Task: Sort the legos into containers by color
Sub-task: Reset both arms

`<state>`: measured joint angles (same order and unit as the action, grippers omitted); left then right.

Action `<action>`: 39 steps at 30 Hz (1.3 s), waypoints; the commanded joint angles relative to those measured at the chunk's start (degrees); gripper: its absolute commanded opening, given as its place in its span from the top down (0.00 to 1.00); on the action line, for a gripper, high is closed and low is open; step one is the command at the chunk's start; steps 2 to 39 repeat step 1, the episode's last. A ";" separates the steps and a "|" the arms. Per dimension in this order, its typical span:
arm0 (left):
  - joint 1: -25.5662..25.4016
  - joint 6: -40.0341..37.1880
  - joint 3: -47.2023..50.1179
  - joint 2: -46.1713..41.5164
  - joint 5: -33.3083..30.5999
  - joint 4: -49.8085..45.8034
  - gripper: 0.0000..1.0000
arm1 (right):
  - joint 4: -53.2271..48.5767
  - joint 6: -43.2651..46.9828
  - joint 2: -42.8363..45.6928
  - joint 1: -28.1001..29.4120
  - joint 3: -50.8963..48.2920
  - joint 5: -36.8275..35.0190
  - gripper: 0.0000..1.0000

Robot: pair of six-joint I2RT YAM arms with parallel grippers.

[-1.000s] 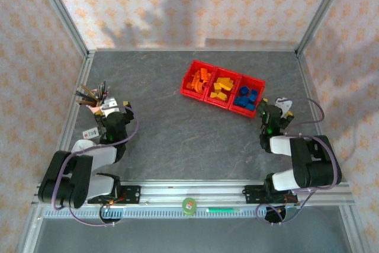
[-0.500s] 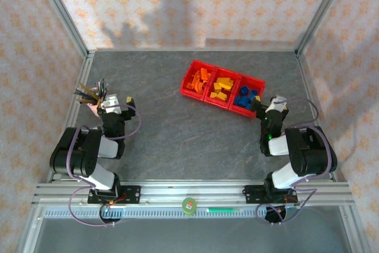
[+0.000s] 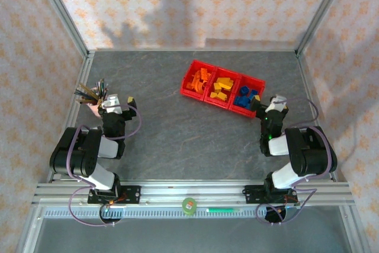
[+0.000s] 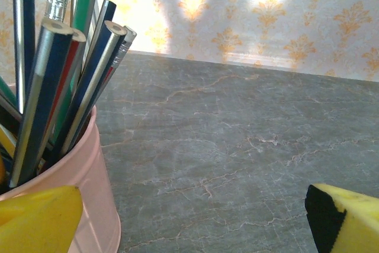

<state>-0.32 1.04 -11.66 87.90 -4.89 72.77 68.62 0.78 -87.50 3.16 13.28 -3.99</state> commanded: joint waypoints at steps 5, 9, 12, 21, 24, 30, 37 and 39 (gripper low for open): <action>0.32 0.45 -0.74 -0.05 0.77 2.64 0.00 | 2.11 0.98 0.56 -0.43 -0.19 0.47 0.00; 0.32 0.45 -0.74 -0.05 0.77 2.64 0.00 | 2.11 0.98 0.56 -0.43 -0.19 0.47 0.00; 0.32 0.45 -0.74 -0.05 0.77 2.64 0.00 | 2.11 0.98 0.56 -0.43 -0.19 0.47 0.00; 0.32 0.45 -0.74 -0.05 0.77 2.64 0.00 | 2.11 0.98 0.56 -0.43 -0.19 0.47 0.00; 0.32 0.45 -0.74 -0.05 0.77 2.64 0.00 | 2.11 0.98 0.56 -0.43 -0.19 0.47 0.00; 0.32 0.45 -0.74 -0.05 0.77 2.64 0.00 | 2.11 0.98 0.56 -0.43 -0.19 0.47 0.00; 0.32 0.45 -0.74 -0.05 0.77 2.64 0.00 | 2.11 0.98 0.56 -0.43 -0.19 0.47 0.00; 0.32 0.45 -0.74 -0.05 0.77 2.64 0.00 | 2.11 0.98 0.56 -0.43 -0.19 0.47 0.00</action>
